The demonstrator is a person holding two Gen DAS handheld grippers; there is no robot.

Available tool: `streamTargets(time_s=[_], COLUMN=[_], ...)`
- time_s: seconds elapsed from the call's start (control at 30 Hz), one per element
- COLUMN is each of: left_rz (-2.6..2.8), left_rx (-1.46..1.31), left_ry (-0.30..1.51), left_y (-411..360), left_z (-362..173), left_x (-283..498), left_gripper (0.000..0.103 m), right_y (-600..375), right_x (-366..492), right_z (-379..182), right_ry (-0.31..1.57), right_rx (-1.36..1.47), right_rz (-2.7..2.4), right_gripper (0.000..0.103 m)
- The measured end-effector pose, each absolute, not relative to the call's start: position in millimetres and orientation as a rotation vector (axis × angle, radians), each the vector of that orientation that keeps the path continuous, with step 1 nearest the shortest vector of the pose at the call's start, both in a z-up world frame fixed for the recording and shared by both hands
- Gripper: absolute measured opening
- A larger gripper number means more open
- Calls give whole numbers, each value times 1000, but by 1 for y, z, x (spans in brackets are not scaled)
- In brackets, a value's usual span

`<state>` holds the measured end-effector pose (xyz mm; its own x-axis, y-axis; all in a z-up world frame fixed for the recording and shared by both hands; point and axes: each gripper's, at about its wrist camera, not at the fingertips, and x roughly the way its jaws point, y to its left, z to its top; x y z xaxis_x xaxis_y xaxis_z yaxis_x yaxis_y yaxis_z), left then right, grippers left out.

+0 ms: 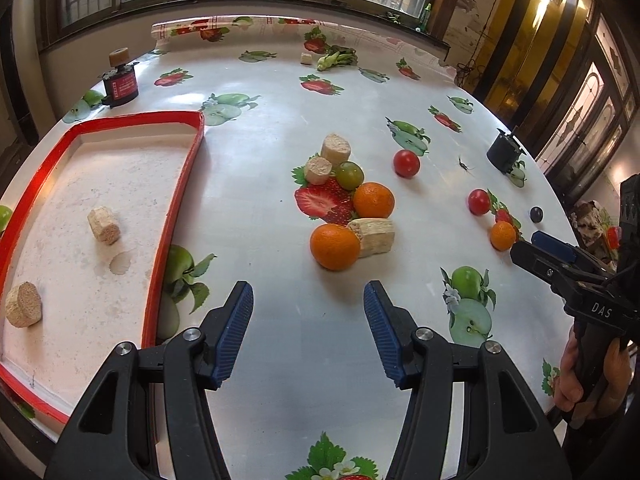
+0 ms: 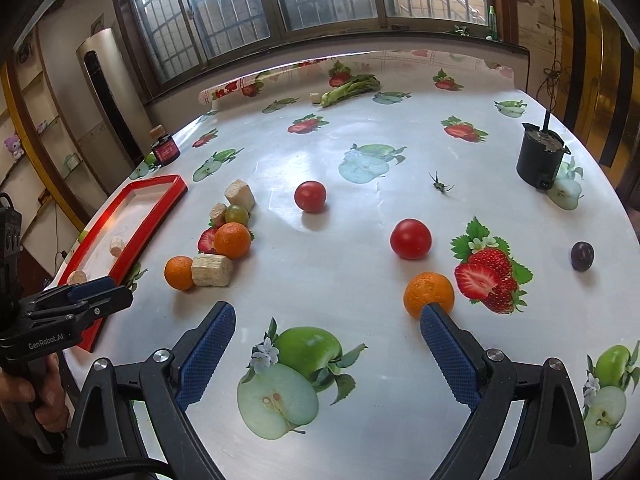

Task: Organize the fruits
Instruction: 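Move both grippers back toward the fruit pile and the dark plum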

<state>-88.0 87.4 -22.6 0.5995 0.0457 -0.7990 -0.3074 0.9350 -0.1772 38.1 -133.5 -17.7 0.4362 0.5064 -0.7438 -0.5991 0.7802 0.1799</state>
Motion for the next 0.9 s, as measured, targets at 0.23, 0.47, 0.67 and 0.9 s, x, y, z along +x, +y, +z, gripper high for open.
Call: streamTargets(time_s=[0.23, 0.47, 0.67, 0.9], left_rz=[180, 155, 135, 129], left_rx=[-285, -277, -283, -273], left_ry=[922, 944, 959, 954], left_y=[79, 79, 79, 79], left_z=[-28, -35, -45, -49], left_x=[-70, -51, -37, -24], left_gripper=[56, 56, 56, 55], right_y=[-145, -157, -204, -252], right_x=[48, 68, 98, 157], right_z=[-18, -28, -15, -32], right_ry=[872, 888, 833, 885], right_rx=[-124, -141, -79, -49], right_rz=[642, 578, 428, 260], right_gripper=[95, 91, 89, 63])
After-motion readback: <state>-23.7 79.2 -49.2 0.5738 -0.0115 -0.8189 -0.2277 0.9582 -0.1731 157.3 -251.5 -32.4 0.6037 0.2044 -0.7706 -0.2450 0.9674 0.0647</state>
